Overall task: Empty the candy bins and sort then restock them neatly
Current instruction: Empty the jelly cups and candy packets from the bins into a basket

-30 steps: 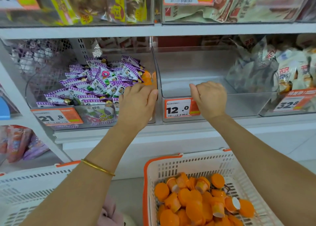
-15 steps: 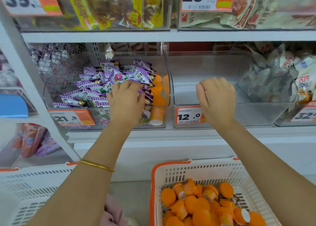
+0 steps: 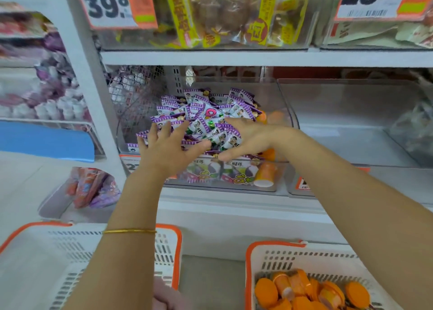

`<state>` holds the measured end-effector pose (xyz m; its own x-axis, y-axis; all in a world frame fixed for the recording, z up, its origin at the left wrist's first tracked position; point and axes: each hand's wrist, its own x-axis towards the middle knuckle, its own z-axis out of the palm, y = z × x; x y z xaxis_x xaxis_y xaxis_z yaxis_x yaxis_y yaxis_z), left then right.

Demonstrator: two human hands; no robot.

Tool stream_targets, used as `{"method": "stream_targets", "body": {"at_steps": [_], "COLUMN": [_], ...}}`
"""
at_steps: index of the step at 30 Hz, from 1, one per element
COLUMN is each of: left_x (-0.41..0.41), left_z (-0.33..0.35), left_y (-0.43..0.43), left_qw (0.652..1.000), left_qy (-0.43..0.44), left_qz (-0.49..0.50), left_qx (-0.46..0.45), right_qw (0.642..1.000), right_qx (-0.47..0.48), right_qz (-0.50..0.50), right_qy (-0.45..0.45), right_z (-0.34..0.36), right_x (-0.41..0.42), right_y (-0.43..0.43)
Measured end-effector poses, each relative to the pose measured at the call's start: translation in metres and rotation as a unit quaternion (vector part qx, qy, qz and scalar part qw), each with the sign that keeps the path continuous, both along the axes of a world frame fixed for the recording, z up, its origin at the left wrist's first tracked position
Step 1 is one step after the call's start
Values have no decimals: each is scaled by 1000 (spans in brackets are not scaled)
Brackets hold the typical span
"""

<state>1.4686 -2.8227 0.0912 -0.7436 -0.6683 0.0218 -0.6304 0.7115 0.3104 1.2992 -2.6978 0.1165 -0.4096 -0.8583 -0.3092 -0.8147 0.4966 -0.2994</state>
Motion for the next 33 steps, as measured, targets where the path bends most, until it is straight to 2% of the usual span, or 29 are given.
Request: {"method": "stream_targets", "body": {"at_steps": [8,13,17,25,27,30,33], "left_x": [-19,-30,-25,-21,-20,-23,-27], "left_z": [9,4,10,17,19,20,17], "left_y": [-32,-38,-41,-50,-51,-51,-48], "left_qw": [994,992,989,982,980,980,981], "left_qy": [-97,-93,-101,-75,-98,-119,-129], "left_qz": [-41,-85,-106,-121,-128,-122,-111], "left_qx": [9,2,34,126,117,105,92], "right_qw": [980,965,959,980,977,957,960], "right_qx": [-163,-163,-208,-176,-195,-256,-235], "right_qz": [-89,-143,-158,-88,-77,-116,-144], "right_qy": [67,145,112,-24,-36,-69,-45], "right_z": [-21,-32,-33,-30,-32,-34,-32], "right_x": [9,16,18,8,6,8,11], "right_y": [-10,-10,-7,4,7,9,9]}}
